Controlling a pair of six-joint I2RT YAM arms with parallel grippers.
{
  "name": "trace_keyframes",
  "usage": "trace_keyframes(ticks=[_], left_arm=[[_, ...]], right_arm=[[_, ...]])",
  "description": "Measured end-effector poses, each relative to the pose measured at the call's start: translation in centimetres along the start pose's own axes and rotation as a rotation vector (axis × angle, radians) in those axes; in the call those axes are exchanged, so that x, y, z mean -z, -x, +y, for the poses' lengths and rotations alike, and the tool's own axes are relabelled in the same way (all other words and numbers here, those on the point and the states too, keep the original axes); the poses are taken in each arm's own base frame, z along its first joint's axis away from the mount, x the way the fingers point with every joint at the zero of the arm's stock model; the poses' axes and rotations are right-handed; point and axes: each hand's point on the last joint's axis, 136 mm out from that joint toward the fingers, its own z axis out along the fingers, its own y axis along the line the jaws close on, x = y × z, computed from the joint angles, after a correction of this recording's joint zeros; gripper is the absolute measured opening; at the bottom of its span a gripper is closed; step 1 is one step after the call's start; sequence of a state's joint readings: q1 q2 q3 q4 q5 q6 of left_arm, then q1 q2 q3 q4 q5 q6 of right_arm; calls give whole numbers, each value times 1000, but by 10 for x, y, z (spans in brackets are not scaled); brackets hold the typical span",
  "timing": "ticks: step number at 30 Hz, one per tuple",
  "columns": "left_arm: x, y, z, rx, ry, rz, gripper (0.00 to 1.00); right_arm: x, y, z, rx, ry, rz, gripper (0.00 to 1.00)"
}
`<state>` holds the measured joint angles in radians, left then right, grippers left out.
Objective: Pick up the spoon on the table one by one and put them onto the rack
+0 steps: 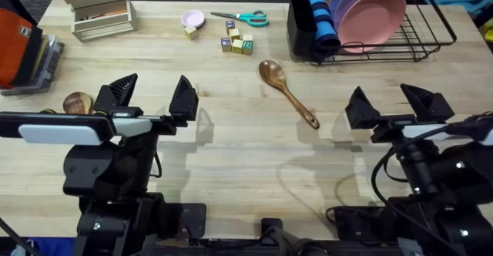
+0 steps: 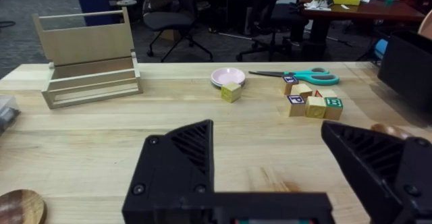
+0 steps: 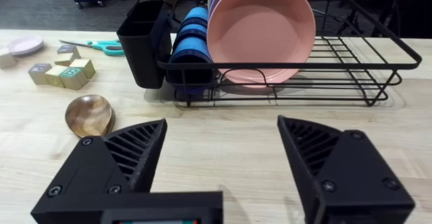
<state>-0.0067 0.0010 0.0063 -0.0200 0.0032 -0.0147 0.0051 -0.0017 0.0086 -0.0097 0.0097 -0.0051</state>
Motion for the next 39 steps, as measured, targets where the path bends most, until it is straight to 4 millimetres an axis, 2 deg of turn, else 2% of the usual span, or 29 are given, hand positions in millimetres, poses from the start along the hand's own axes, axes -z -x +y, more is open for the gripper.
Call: trace_keyframes(ticks=[19, 23, 25, 26, 29, 30, 31, 32, 33, 34, 35, 37, 39], left_arm=[[0, -1, 1, 0, 8, 3, 993], [2, -8, 3, 0, 21, 57, 992], [6, -2, 6, -1, 37, 73, 993], [13, 22, 9, -1, 55, 65, 993], [20, 48, 10, -2, 65, 71, 993], [23, 65, 12, -4, 77, 118, 993], [23, 69, 12, -5, 78, 142, 993], [19, 84, 12, -8, 82, 219, 993], [14, 96, 12, -11, 83, 295, 993], [11, 101, 12, -12, 83, 319, 993], [5, 111, 12, -14, 84, 394, 993], [-5, 125, 12, -17, 86, 472, 993], [-9, 131, 13, -20, 90, 502, 993]], right_arm=[[0, -2, -1, 0, -4, 8, 996], [3, -4, -1, -2, -5, 48, 997], [8, -7, -1, -3, -5, 106, 997], [16, -6, -1, 0, -4, 176, 996], [21, 18, -1, 4, -4, 191, 996], [22, 52, -1, 7, -3, 184, 996], [22, 64, -1, 8, -3, 187, 996], [15, 96, -1, 11, -3, 205, 996], [5, 118, -1, 13, -2, 248, 997], [2, 124, -1, 12, -1, 265, 996], [-10, 138, -2, 11, 0, 339, 996], [-25, 150, -2, 9, 2, 429, 996], [-30, 155, -2, 7, 4, 468, 996]])
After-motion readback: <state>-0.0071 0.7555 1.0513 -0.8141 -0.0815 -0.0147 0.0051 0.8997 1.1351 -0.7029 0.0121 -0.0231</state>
